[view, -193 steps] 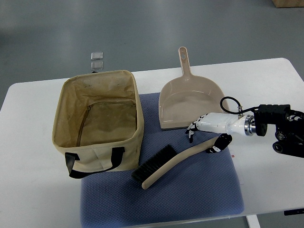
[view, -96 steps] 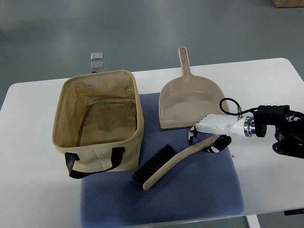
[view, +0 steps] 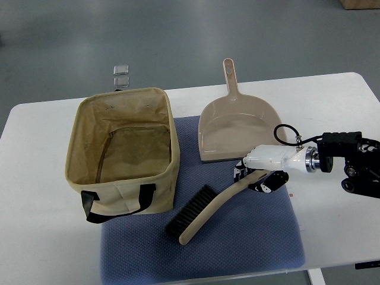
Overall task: Put pink broom in yellow bag with right hand
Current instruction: 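Lift the brush with the right hand and carry it over the bag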
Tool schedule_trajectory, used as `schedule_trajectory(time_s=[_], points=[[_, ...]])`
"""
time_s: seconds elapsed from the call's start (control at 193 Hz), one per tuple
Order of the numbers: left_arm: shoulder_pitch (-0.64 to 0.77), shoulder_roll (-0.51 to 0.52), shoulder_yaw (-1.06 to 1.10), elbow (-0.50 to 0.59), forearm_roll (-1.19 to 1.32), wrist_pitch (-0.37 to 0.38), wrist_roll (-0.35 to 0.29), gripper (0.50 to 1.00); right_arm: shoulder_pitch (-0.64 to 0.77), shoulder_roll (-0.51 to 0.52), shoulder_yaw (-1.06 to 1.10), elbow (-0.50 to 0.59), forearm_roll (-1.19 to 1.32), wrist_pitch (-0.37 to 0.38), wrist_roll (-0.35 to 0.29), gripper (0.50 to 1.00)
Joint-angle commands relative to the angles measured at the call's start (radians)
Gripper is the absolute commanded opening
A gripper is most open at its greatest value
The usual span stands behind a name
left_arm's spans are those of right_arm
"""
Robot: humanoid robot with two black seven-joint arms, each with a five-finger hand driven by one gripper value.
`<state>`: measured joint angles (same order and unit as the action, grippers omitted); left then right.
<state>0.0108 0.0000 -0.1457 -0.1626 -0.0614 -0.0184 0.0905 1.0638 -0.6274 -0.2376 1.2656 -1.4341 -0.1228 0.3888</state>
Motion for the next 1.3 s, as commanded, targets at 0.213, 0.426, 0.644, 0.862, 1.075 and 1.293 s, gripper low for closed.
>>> schedule_trajectory(time_s=[0.213,0.426,0.644,0.862,1.075,1.293], points=[[0.0,0.0,0.0,0.0,0.0,0.0,0.0,1.0,-0.001,-0.051,0.096,0.009,0.02,0.006,0.044,0.5],[0.0,0.0,0.0,0.0,0.0,0.0,0.0,1.0,-0.001,-0.115,0.143,0.035,0.021,0.034,0.073,0.5],[0.0,0.0,0.0,0.0,0.0,0.0,0.0,1.0,-0.001,-0.175,0.251,0.052,0.023,0.109,0.073,0.5],[0.0,0.0,0.0,0.0,0.0,0.0,0.0,1.0,-0.001,-0.218,0.345,0.052,0.027,0.186,0.073,0.5],[0.0,0.0,0.0,0.0,0.0,0.0,0.0,1.0,0.021,-0.265,0.377,0.051,0.124,0.232,0.073,0.5],[0.0,0.0,0.0,0.0,0.0,0.0,0.0,1.0,0.041,-0.296,0.377,0.051,0.126,0.239,0.081,0.5]])
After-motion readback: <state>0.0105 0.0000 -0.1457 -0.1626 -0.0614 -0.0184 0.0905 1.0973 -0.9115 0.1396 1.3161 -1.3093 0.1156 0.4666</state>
